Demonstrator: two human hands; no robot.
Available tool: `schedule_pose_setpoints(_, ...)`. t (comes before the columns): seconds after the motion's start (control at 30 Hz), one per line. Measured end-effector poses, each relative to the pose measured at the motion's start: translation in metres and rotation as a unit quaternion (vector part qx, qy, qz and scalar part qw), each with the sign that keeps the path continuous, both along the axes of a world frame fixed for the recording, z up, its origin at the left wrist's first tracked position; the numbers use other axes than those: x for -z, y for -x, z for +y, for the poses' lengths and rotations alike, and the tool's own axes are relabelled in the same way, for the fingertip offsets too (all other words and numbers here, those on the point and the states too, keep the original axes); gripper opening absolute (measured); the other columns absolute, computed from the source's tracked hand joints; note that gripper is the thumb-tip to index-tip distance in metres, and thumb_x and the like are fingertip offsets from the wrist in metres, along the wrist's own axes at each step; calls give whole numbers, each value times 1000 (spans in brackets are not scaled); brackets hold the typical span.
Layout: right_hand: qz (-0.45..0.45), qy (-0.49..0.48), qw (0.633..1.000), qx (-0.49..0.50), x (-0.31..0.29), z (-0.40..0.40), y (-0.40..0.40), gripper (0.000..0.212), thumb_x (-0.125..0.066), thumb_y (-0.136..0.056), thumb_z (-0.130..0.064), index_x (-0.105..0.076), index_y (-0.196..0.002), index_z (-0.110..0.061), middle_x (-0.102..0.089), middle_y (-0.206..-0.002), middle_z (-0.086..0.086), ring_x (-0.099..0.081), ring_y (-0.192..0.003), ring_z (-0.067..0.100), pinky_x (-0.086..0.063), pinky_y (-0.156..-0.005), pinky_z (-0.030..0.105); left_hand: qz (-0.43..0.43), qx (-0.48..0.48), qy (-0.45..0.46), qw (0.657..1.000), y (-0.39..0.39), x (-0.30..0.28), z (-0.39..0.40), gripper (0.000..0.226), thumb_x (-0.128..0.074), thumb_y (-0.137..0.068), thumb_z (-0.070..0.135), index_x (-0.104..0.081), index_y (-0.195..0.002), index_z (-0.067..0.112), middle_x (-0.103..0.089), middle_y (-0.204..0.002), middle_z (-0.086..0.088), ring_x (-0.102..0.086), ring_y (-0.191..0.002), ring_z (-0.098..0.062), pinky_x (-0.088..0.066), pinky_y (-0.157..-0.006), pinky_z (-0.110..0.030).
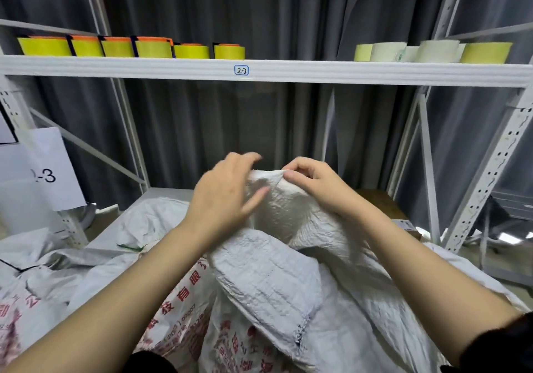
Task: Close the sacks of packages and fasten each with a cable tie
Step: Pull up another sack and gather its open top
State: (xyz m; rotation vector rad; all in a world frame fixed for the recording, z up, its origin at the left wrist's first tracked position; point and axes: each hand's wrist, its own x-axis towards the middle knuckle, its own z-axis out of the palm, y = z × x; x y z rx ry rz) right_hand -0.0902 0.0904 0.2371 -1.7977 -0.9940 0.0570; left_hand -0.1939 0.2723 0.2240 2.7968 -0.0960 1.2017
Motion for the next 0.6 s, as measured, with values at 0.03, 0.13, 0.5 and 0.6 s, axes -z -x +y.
schedule_pose_setpoints(0.03,24,-5,1000,-18,0,2,1,12,-58,-95,-15,-66,-97,-6,-67,-86,-6,-60,-80,-1,-46,-75,15,0,16,-49,999,-2,0,-3,45,-39,-86,53,-45,-121,25,-55,-101,0,-60,-81,-20,-50,-55,-36)
schedule_pose_setpoints(0.13,61,-23,998,-25,6,4,8,15,-58,-95,-17,-65,-104,-8,-66,-84,-4,-60,-78,1,-47,-74,18,11,22,-87,996,-9,2,-2,31,-32,-90,51,-46,-107,28,-54,-88,5,-59,-66,-17,-43,-45,-30)
schedule_pose_setpoints(0.5,-117,47,985,116,19,-7,14,13,-54,-95,-33,-57,-85,-25,-62,-79,-14,-55,-75,7,-43,-74,34,146,18,135,980,-14,4,8,21,-38,-95,45,-48,-92,27,-59,-80,4,-54,-80,-20,-42,-72,-38)
schedule_pose_setpoints(0.6,31,6,999,10,11,-6,2,13,-58,-95,-20,-61,-83,-15,-60,-76,-8,-52,-71,3,-41,-70,23,26,55,-104,993,-17,4,1,41,-42,-86,51,-54,-109,19,-60,-93,0,-58,-81,-23,-47,-68,-39)
